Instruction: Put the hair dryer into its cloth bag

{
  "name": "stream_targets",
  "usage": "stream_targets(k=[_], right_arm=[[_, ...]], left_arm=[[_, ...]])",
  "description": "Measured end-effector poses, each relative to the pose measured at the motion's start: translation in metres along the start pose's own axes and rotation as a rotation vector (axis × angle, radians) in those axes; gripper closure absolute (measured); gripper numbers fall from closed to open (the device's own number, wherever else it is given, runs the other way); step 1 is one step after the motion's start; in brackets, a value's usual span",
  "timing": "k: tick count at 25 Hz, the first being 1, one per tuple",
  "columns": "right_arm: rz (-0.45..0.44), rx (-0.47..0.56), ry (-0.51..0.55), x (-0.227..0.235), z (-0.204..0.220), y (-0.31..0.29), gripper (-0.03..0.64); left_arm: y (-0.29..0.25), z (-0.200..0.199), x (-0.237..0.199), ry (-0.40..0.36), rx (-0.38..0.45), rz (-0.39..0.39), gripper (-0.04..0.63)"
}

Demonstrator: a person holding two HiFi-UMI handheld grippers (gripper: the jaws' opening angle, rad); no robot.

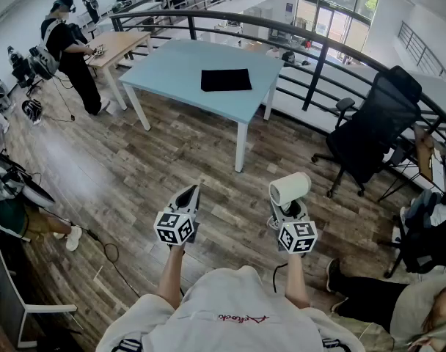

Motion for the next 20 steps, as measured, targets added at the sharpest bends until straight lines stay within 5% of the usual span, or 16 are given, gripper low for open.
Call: stream_targets(k=[20], right_arm=[[-0.013,0.004,-0.021,0.028,-0.007,0.002,0.402]], left_arm=[[-0.019,0.001,0.022,-0.008,-0.018,-0.004,0.589]])
Point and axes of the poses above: the fingertips, and each gripper's own axes: y backward along the fingers, x to its right, z out of its underside, the point moved 10 cm from there along y, backward along the fingers, and after that the axes turned 10 degrees about -y, right-handed, at the moved point
